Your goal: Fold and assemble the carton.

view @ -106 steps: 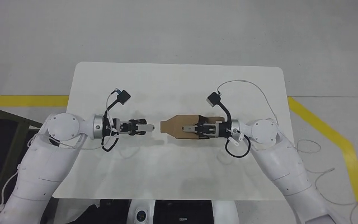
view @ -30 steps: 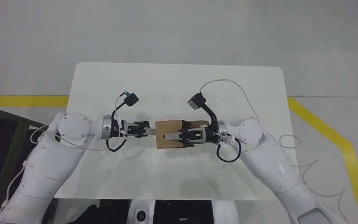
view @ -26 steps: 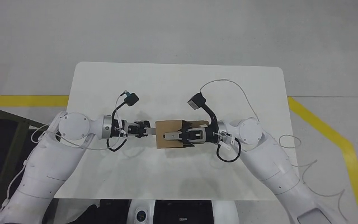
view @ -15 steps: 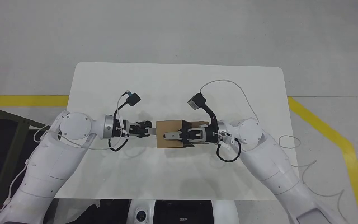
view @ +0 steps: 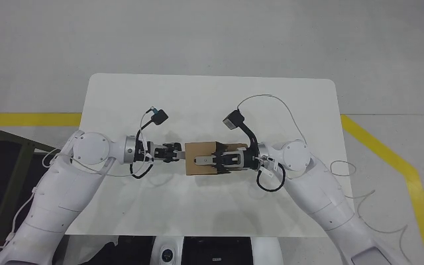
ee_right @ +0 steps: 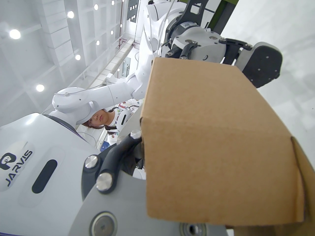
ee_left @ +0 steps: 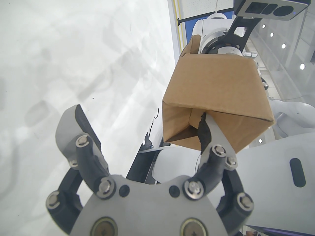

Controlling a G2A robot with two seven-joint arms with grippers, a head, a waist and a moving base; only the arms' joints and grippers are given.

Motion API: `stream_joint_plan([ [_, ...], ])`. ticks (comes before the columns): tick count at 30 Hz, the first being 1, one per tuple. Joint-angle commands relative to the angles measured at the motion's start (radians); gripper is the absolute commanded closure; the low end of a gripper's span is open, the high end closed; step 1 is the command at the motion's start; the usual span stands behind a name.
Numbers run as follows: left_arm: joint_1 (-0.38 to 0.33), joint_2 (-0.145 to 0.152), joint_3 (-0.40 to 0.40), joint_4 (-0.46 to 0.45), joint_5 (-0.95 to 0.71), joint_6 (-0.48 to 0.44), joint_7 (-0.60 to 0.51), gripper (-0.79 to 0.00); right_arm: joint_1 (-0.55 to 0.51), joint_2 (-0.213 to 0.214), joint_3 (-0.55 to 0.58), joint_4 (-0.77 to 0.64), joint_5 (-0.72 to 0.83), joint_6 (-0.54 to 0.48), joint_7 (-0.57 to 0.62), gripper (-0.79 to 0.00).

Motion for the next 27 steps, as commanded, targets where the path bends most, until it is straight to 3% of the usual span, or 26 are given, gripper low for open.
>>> stream_joint_plan([
  [1, -0.003, -0.001, 0.004, 0.000, -0.002, -0.001, 0.001, -0.785, 0.000, -0.001, 0.000, 0.001, 0.000, 0.000, 0.000, 0.000],
  [17, -0.009, -0.006, 0.018, 0.008, -0.009, -0.011, 0.002, -0.785, -0.010, -0.002, 0.010, 0.007, -0.002, 0.000, -0.007, 0.000],
  [27, 0.056, 0.002, -0.016, 0.025, -0.036, -0.061, 0.018, -0.785, -0.019, 0.001, 0.032, 0.013, 0.009, -0.004, -0.009, 0.000],
])
